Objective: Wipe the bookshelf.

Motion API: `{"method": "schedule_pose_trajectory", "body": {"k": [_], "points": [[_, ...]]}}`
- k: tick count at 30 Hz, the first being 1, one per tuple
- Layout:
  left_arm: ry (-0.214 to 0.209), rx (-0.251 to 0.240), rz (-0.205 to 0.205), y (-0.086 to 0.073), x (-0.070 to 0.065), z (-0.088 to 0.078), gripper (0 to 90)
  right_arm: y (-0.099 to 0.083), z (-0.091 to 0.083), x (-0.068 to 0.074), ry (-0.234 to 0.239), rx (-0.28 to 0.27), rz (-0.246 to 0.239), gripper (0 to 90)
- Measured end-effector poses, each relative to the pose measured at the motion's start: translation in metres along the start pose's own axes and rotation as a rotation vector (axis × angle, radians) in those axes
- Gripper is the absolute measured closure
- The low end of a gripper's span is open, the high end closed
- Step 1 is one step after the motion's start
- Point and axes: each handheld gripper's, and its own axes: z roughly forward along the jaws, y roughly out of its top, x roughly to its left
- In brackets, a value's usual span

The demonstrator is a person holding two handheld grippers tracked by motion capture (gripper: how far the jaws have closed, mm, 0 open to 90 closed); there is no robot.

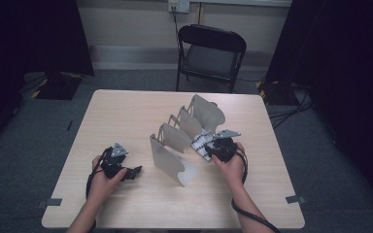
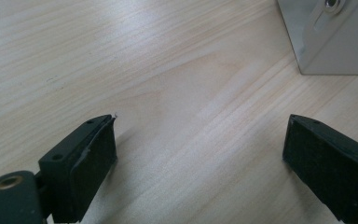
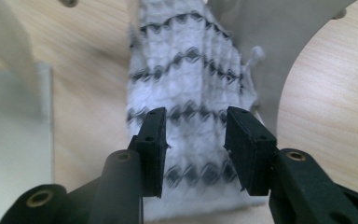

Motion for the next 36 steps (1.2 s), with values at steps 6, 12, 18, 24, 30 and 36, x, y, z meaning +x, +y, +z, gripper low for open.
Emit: {"method": "schedule_pose_trajectory", "body": {"k": [6,12,18,24,30,36], "points": [[0.0,0.0,0.0,0.0,0.0,0.0,9.3,-0.014,-0.004,0.008,0.017,0.015,-0.039,56.1],[0.0,0.0,0.001,0.0,0.0,0.0,9.3,-0.016,0.005,0.001,-0.01,0.045,-0.026,64.7],[-0.001,0.001,0.0,0.0,0.0,0.0,9.3,-0.008,0.017,-0.002,-0.023,0.048,-0.004,65.4],[-0.002,0.003,0.003,0.0,0.001,0.0,9.4,-0.001,0.025,-0.002,-0.019,0.057,-0.007,65.2],[-0.001,0.002,0.002,0.0,0.0,0.0,9.4,-0.001,0.027,-0.003,-0.017,0.052,-0.009,67.6],[-0.001,0.0,-0.001,0.0,0.0,0.0,9.4,-0.004,0.025,-0.007,-0.015,0.048,-0.005,75.1]]}}
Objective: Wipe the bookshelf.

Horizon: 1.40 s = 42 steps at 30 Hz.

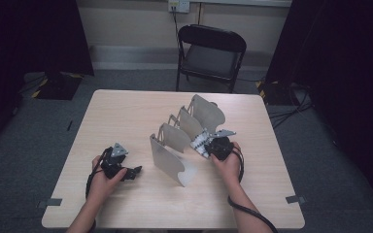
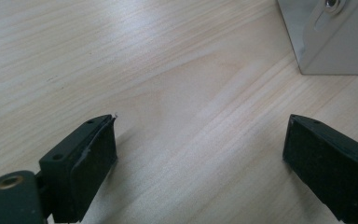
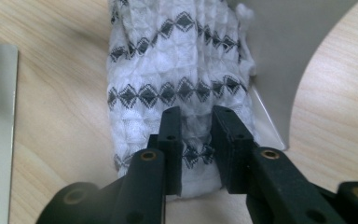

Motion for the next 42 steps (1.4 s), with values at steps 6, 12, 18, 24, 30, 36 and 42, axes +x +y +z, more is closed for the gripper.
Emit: {"method": "schedule_pose_trajectory", "body": {"k": [6,12,18,24,30,36,42], "points": [[0.001,0.002,0.003,0.0,0.0,0.0,9.4,-0.008,-0.007,-0.005,-0.003,-0.003,0.002,75.9],[0.002,0.001,0.001,0.0,0.0,0.0,9.4,-0.023,-0.021,-0.014,-0.013,-0.004,0.016,75.7],[0.001,0.0,0.001,0.0,0.0,0.0,9.4,-0.036,-0.036,-0.024,-0.031,0.002,0.022,75.5],[0.002,0.001,0.001,0.0,0.0,0.0,9.4,-0.043,-0.044,-0.025,-0.038,0.004,0.012,75.2],[0.001,0.002,0.005,0.0,0.0,0.0,9.4,-0.032,-0.034,-0.02,-0.036,0.022,-0.006,74.5],[0.0,0.003,0.005,0.0,0.001,0.0,9.5,-0.016,-0.018,-0.014,-0.026,0.024,-0.031,74.2],[-0.002,0.002,0.005,0.0,0.001,0.0,9.5,-0.004,-0.008,-0.012,-0.018,0.031,-0.025,73.1]]}}
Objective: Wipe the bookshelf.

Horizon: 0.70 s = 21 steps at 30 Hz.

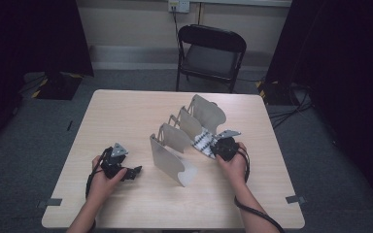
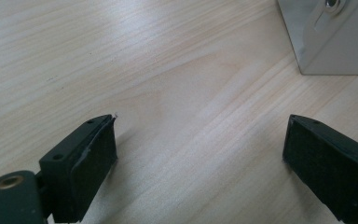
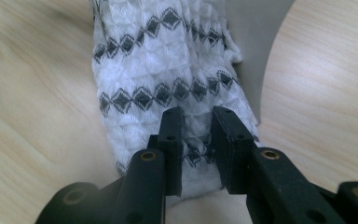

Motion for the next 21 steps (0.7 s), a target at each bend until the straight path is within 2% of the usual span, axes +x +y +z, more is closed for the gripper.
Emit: {"method": "schedule_pose_trajectory", "body": {"k": [5,12,21], "points": [[-0.001,0.0,-0.001,0.0,0.0,0.0,9.5,0.006,0.003,0.003,0.003,-0.003,-0.016,73.0],[-0.001,0.0,-0.001,0.0,0.0,0.0,9.5,0.004,0.005,0.003,0.008,-0.001,-0.019,73.3],[0.0,0.0,-0.001,0.0,0.0,0.0,9.5,-0.02,-0.016,-0.007,0.025,-0.012,0.009,73.3]]}}
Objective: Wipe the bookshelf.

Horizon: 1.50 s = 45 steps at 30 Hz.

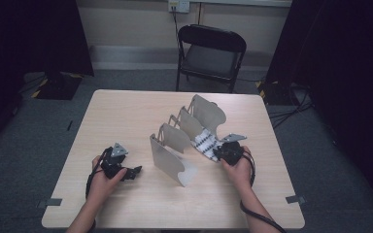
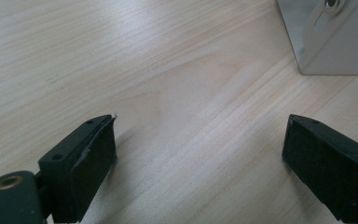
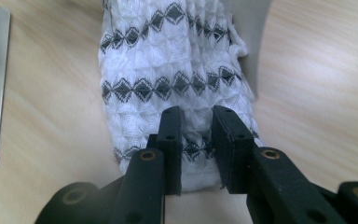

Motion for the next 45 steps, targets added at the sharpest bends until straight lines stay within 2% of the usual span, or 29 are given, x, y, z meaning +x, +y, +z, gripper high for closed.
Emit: {"method": "schedule_pose_trajectory", "body": {"k": [3,6,8,12,14,16,19,23,26,28,30,32,34,36,37,38,39,40,42,43,45], "points": [[0.0,0.0,0.0,0.0,0.0,0.0,9.5,-0.006,-0.01,-0.002,-0.003,0.027,0.001,71.2],[0.0,0.0,0.0,0.0,0.0,0.0,9.5,-0.005,-0.017,-0.003,-0.001,-0.027,0.0,61.7],[0.0,0.0,0.0,0.0,0.0,0.0,9.5,0.001,-0.016,-0.002,0.02,-0.057,-0.017,56.0],[0.0,0.0,0.0,0.0,0.0,0.0,9.5,0.016,-0.004,0.005,0.034,-0.065,-0.038,51.8],[0.0,0.0,0.0,0.0,0.0,0.0,9.5,0.024,0.008,0.01,0.027,-0.059,-0.06,51.1],[0.0,0.0,0.001,0.0,0.0,0.0,9.5,0.028,0.017,0.011,0.036,-0.047,-0.048,55.4],[-0.001,-0.001,0.0,0.0,0.0,0.0,9.5,0.024,0.022,0.015,0.033,-0.038,-0.045,55.6],[0.001,-0.001,0.001,0.0,0.0,0.0,9.8,0.008,0.011,0.013,0.045,-0.053,0.001,57.2],[-0.001,-0.002,0.0,0.0,0.0,0.0,10.0,0.001,-0.002,0.011,0.034,-0.027,-0.015,58.0],[0.003,-0.001,0.005,0.0,0.0,-0.001,10.0,0.003,-0.008,0.01,0.02,-0.04,-0.034,52.0],[0.0,-0.001,0.002,0.0,0.0,0.0,10.0,0.009,-0.009,0.008,0.028,-0.082,-0.019,45.9],[-0.002,-0.001,0.001,0.0,0.0,0.0,10.0,0.017,-0.004,0.01,0.048,-0.108,-0.002,42.8],[-0.001,-0.001,0.003,0.0,0.0,-0.001,10.0,0.024,0.007,0.017,0.047,-0.091,-0.024,40.0],[-0.001,-0.001,0.003,0.0,0.0,-0.001,10.0,0.026,0.02,0.023,0.015,-0.03,-0.049,42.8],[0.003,0.0,0.006,0.0,0.0,-0.001,10.1,0.025,0.026,0.024,0.01,-0.016,-0.043,45.3],[0.003,0.0,0.007,0.0,0.0,-0.001,10.1,0.024,0.028,0.025,0.015,-0.034,-0.016,52.5],[0.002,-0.004,0.001,0.0,0.0,0.0,10.1,0.023,0.028,0.026,0.016,-0.05,-0.005,66.0],[0.002,-0.004,0.001,0.0,0.0,0.0,10.1,0.023,0.027,0.026,0.009,-0.047,-0.017,72.1],[0.003,0.002,0.009,0.0,0.001,-0.001,10.1,0.025,0.023,0.025,0.018,-0.032,-0.002,76.2],[-0.002,-0.004,0.0,0.0,0.0,0.0,10.1,0.027,0.019,0.024,0.02,-0.028,-0.005,76.5],[-0.006,0.001,0.006,0.0,0.001,0.0,10.0,0.03,0.01,0.021,0.008,-0.042,-0.003,76.8]]}}
